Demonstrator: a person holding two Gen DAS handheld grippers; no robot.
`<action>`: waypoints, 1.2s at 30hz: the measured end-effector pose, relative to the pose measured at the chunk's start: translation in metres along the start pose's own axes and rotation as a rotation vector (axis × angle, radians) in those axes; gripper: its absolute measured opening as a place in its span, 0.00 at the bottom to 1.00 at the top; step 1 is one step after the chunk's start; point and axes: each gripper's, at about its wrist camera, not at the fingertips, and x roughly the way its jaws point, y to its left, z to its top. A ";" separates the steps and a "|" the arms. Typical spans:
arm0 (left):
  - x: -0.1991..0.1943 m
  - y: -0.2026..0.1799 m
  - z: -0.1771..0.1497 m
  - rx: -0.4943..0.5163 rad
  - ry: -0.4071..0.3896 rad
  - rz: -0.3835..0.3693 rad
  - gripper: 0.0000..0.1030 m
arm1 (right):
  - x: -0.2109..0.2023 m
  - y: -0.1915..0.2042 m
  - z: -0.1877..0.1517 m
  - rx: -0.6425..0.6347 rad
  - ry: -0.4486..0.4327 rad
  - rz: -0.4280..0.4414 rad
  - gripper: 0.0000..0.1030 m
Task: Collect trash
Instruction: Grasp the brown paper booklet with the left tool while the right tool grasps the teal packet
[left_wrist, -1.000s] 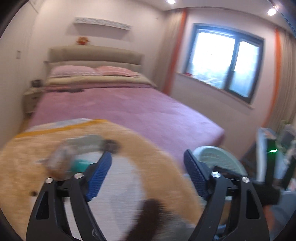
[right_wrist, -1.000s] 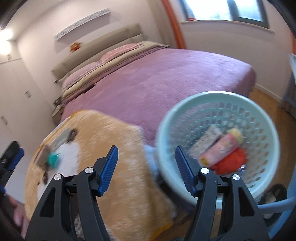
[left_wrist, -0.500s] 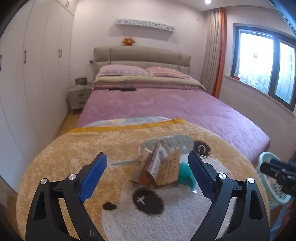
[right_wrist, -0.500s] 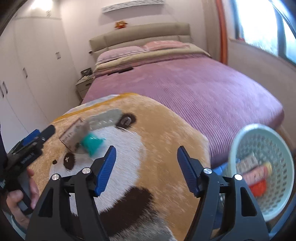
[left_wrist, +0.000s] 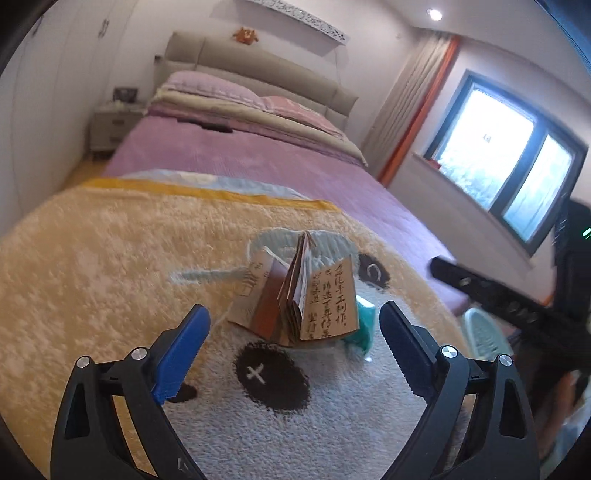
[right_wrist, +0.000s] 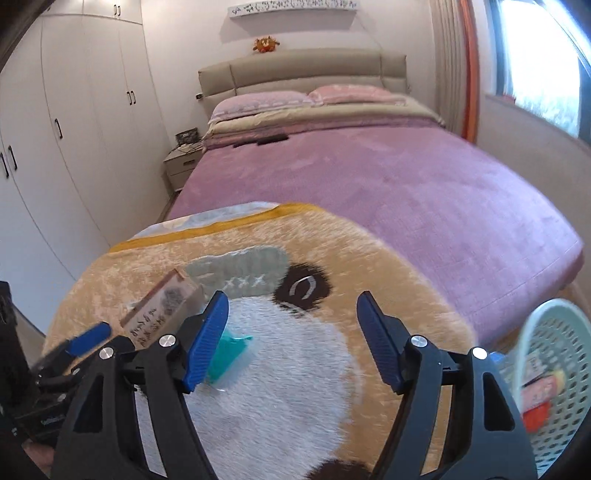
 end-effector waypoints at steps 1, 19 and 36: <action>-0.002 0.001 0.000 -0.005 -0.003 -0.014 0.88 | 0.004 0.002 -0.001 -0.007 0.003 0.008 0.62; 0.033 -0.030 -0.006 0.205 0.093 0.088 0.52 | 0.032 -0.007 -0.016 0.027 0.026 0.113 0.49; 0.011 -0.004 -0.001 0.077 -0.005 0.132 0.06 | 0.041 0.014 -0.020 -0.038 0.102 0.236 0.60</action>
